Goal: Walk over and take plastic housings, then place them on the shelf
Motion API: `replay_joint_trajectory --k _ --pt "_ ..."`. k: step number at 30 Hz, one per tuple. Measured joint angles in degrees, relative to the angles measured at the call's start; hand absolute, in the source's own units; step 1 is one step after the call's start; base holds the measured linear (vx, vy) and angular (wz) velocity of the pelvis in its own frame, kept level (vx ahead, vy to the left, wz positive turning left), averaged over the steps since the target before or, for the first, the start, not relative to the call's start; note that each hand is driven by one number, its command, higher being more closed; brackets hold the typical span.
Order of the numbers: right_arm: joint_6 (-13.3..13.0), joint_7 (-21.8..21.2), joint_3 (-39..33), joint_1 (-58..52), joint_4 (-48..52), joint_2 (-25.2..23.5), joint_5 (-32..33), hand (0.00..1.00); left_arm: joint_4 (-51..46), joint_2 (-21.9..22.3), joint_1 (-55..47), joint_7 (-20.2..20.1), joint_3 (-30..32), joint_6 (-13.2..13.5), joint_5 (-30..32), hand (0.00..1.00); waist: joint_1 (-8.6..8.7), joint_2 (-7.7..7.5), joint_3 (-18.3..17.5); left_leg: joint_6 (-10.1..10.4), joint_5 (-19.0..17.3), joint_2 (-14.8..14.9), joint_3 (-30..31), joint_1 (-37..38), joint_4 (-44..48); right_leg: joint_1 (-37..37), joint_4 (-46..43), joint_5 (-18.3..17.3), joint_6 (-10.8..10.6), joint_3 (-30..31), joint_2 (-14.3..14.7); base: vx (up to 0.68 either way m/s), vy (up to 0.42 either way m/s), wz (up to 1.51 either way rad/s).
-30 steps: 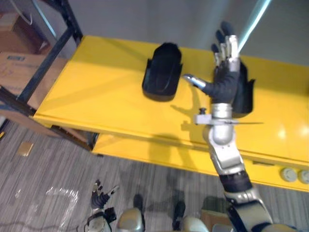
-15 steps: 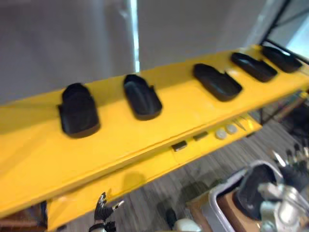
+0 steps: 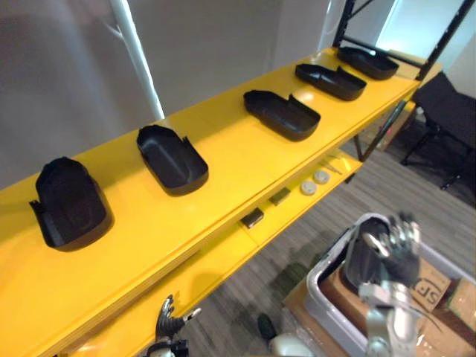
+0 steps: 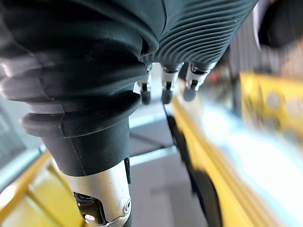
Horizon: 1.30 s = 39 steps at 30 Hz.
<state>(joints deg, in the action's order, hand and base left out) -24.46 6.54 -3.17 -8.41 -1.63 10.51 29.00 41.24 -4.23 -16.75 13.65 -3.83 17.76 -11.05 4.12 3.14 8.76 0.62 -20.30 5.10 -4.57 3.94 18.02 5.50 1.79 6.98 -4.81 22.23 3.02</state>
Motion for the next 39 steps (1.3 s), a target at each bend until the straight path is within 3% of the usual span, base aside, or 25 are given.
replay_joint_trajectory --k 2,4,7,11,13,14,15,16,17,19,22,23,25,27,28,29,31,32,34,37,39 --pt "0.3 1.12 1.46 1.79 -0.57 -0.24 -0.16 0.0 0.05 -0.03 -0.26 0.0 0.49 0.97 -0.1 0.0 -0.49 0.31 0.22 0.99 -0.86 -0.29 -0.4 -0.2 -0.52 0.65 -0.32 0.24 -0.4 -0.14 -0.53 -0.12 0.118 -0.33" --pt "0.76 3.31 2.79 2.0 -0.29 -0.68 -0.69 0.0 0.48 -0.94 -0.16 -0.51 0.93 2.3 0.3 0.0 -0.8 -1.42 0.83 0.99 -0.86 -1.3 -0.89 -0.56 -0.57 1.25 -0.77 0.44 -0.72 -1.43 -1.73 -0.08 0.073 -0.03" --pt "1.44 5.8 2.71 0.92 0.91 -1.28 -0.65 0.0 0.88 -1.83 0.6 -1.69 0.62 3.47 0.89 0.0 -0.75 -2.29 0.62 0.93 -0.81 -1.73 -0.77 -1.43 -0.06 2.58 -1.77 0.67 -0.96 -2.27 -1.92 0.02 0.041 0.01" --pt "2.95 7.34 3.48 -4.08 1.85 -3.15 -0.63 0.0 -0.68 -1.35 3.88 -3.53 0.2 3.98 2.45 0.0 0.01 -1.28 2.53 1.5 -1.67 -1.27 -0.79 -0.95 4.39 2.74 -5.92 0.68 -0.91 -3.44 -0.83 0.07 0.057 -0.15" --pt "2.92 7.16 3.56 -8.01 3.47 -4.67 -0.61 0.0 -2.71 -1.27 4.79 -4.07 0.2 4.24 3.04 0.0 0.11 -1.08 3.96 0.74 -3.64 -0.69 -1.64 -0.86 7.1 2.75 -7.78 0.54 -0.69 -3.63 0.28 -0.05 0.042 -0.5" --pt "2.81 6.15 3.85 -11.25 5.24 -5.84 -0.58 0.0 -3.57 -1.37 5.08 -3.79 0.35 4.54 4.47 0.0 0.12 -1.88 4.64 0.05 -4.41 -0.84 -3.12 -0.31 8.42 2.88 -8.4 0.58 -0.66 -5.36 0.2 -0.11 0.031 -0.61" --pt "2.75 5.36 4.18 -12.84 6.31 -6.21 -0.57 0.0 -3.98 -1.45 5.05 -3.59 0.39 4.56 4.93 0.0 0.11 -2.51 5.03 -0.16 -4.55 -1.03 -4.28 -0.09 8.76 3.07 -8.54 0.99 -0.2 -6.17 0.03 -0.25 0.004 -0.81" --pt "2.58 3.31 5.34 -14.48 7.57 -6.21 -0.55 0.0 -4.24 -1.49 4.94 -2.93 0.47 4.48 4.77 0.0 -0.15 -2.77 5.33 -1.03 -4.4 -0.15 -6.23 -0.63 8.39 3.36 -5.89 4.36 3.37 -6.69 0.31 -0.26 -0.025 -0.73" --pt "2.36 2.24 6.03 -14.84 7.72 -6.2 -0.54 0.0 -4.38 -1.6 4.76 -2.49 0.81 4.46 4.7 0.0 0.01 -2.58 5.45 -1.56 -4.26 0.21 -7.42 -1.08 7.69 3.86 -6.06 4.13 4.24 -8.79 0.06 -0.28 -0.029 -0.98" --pt "1.9 -0.89 7.78 -14.63 7.66 -6.3 -0.61 0.0 -4.31 -2.84 5.53 -0.65 1.68 2.76 2.65 0.0 -0.41 -4.65 5.67 -2.43 -2.26 0.82 -12.38 -1.6 6.26 7.17 -18.45 -3.76 5.24 -19.69 -2.44 -0.24 -0.012 -0.97" --pt "0.56 -1.6 10.81 -8.99 3.39 -6.14 -0.56 0.0 -4.65 -2.82 5.37 0.8 4.32 0.68 -0.13 0.0 -2.1 -4.2 5.59 -1.83 0.8 5.03 -17.74 -2.3 4.28 5.91 -25.62 -8.97 6.58 -29.21 -6.52 -0.19 -0.021 -1.05" --pt "0.55 -1.38 11.89 -7.72 2.43 -6.09 -0.59 0.0 -4.73 -3.18 5.09 1.08 4.86 0.41 -0.21 0.0 -2.42 -4.16 5.58 -1.58 1.25 6.03 -18.27 -2.76 4.33 5.01 -26.1 -9.08 6.73 -30.43 -7.47 -0.12 -0.123 -0.87" --pt "0.63 0.02 15.4 -4.23 0.11 -6.09 -1.07 0.0 -4.92 -4.59 5.28 1.37 5.39 -0.72 -0.22 0.0 -3.94 -4.62 5.27 -0.16 2.68 8.3 -19.83 -4.25 4.36 1.54 -26.35 -9.08 6.76 -32.64 -11.81 -0.1 -0.201 -0.63" --pt "0.81 2.09 17.14 -2.23 -0.79 -6.11 -2.93 0.0 -4.64 -4.49 4.9 1.66 5.34 -1.3 -0.17 0.0 -4.33 -5.04 5.01 0.91 3.73 9.02 -20.73 -5.38 4.52 -1.43 -25.6 -8.88 6.77 -33.15 -16.1 -0.06 -0.273 -0.49" --pt "1.32 3.21 17.74 -1.36 -1.6 -6.19 -3.46 0.0 -4.16 -4.46 4.2 1.71 5.38 -1.35 -0.17 0.0 -4.91 -5.9 4.17 2.12 4.61 9.17 -21.4 -6.16 5.05 -2.08 -23.04 -6.4 6.57 -33.23 -17.96 -0.05 -0.388 -0.67" --pt "2.16 3.99 17.94 -0.68 -1.83 -6.19 -4.08 0.0 -3.7 -4.87 3.67 1.7 5.56 -1.35 -0.23 0.0 -5.53 -6.74 3.62 3.0 5.12 9.64 -21.12 -6.74 5.45 -2.71 -20.15 -4.11 4.21 -32.87 -17.83 -0.03 -0.36 -0.72" --pt "2.49 5.07 17.97 -0.28 -1.83 -5.54 -4.07 0.0 -1.4 -3.8 3.05 1.56 6.1 -1.17 -1.0 0.0 -5.6 -5.26 3.49 5.35 7.42 12.57 -21.22 -6.92 4.22 -6.03 -12.32 -5.76 0.31 -36.56 -14.92 -0.02 -0.389 -0.53" --pt "3.12 5.1 17.99 -0.53 -1.79 -5.19 -4.07 0.0 -0.52 -3.06 3.07 1.2 6.16 -1.12 -2.74 0.0 -5.31 -5.2 3.43 6.9 8.86 13.38 -21.23 -6.87 3.21 -7.81 -8.21 -6.42 -2.98 -38.52 -13.63 0.0 -0.391 -0.33" --pt "4.93 5.07 17.8 -0.99 -1.96 -3.82 -4.07 0.0 1.01 -1.41 3.33 0.85 6.43 -1.03 -4.89 0.0 -4.96 -4.55 3.56 8.94 11.39 14.49 -21.06 -6.23 1.0 -9.62 -3.5 -7.11 -3.62 -39.46 -11.04 0.0 -0.361 -0.26" --pt "6.65 5.14 14.45 -3.5 -1.95 -0.9 -6.27 0.0 3.91 2.18 2.74 -1.51 6.21 -0.27 -7.13 0.0 -4.39 -2.73 3.78 6.69 15.85 15.19 -18.86 -5.89 0.3 -9.53 -3.05 -6.88 -1.97 -37.86 -9.23 -0.06 -0.234 -0.27" --pt "7.13 5.8 11.11 -5.08 -2.08 0.73 -6.74 0.0 3.97 2.92 2.01 -2.91 5.6 1.36 -7.54 0.0 -4.43 -1.91 3.97 6.48 15.64 13.21 -14.32 -5.7 -0.95 -9.27 -2.69 -6.54 -1.38 -36.27 -9.55 -0.09 -0.049 -0.38"
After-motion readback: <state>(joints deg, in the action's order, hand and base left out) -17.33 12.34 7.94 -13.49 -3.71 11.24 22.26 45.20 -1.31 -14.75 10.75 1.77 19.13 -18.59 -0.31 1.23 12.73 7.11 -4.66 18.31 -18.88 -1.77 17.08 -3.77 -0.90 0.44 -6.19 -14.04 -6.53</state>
